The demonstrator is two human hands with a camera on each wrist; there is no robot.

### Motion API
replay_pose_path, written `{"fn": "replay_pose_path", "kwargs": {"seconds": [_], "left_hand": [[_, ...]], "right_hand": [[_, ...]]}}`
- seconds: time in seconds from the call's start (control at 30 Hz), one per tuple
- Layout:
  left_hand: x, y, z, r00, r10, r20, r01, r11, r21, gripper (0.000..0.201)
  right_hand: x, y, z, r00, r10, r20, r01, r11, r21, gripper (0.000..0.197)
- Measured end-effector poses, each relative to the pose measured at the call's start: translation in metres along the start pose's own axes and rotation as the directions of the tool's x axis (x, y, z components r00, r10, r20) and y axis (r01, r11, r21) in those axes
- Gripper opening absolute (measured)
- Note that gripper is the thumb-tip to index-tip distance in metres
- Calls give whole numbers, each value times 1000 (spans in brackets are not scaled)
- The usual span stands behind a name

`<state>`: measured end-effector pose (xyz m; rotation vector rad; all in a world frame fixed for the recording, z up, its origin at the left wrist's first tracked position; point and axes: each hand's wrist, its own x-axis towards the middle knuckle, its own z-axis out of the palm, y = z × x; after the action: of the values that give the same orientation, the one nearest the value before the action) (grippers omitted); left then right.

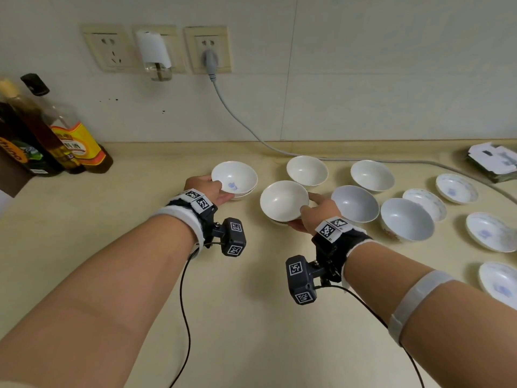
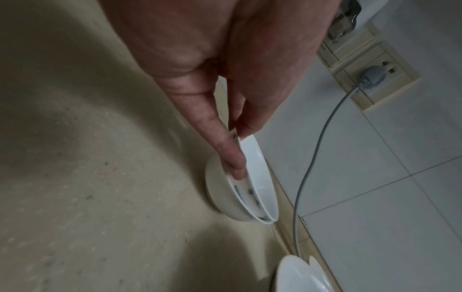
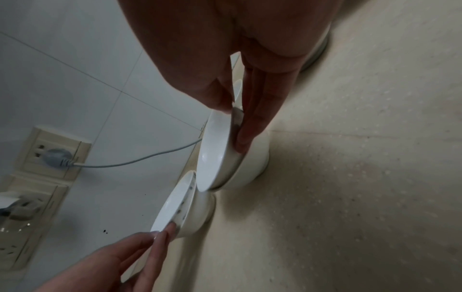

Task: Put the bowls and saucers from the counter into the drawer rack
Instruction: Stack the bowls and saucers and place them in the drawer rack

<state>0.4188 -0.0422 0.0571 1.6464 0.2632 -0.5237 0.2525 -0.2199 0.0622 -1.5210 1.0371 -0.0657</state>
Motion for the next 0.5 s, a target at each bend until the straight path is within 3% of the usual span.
{"fn": "replay_pose_path", "kwargs": {"seconds": [0.13, 0.3, 0.5], "left_hand": [[4, -1, 2, 1000, 2, 0, -2, 1000, 21, 33], [7, -7, 1, 1000, -5, -8, 6, 997, 80, 41], [-4, -12, -4, 1000, 12, 24, -12, 1000, -26, 45]], "right_hand": [[3, 0, 1, 1000, -4, -10, 4, 1000, -23, 55], [8, -1, 4, 999, 31, -29, -31, 999, -10, 51], [6, -2, 4, 996, 46, 71, -48, 998, 32, 53]]}}
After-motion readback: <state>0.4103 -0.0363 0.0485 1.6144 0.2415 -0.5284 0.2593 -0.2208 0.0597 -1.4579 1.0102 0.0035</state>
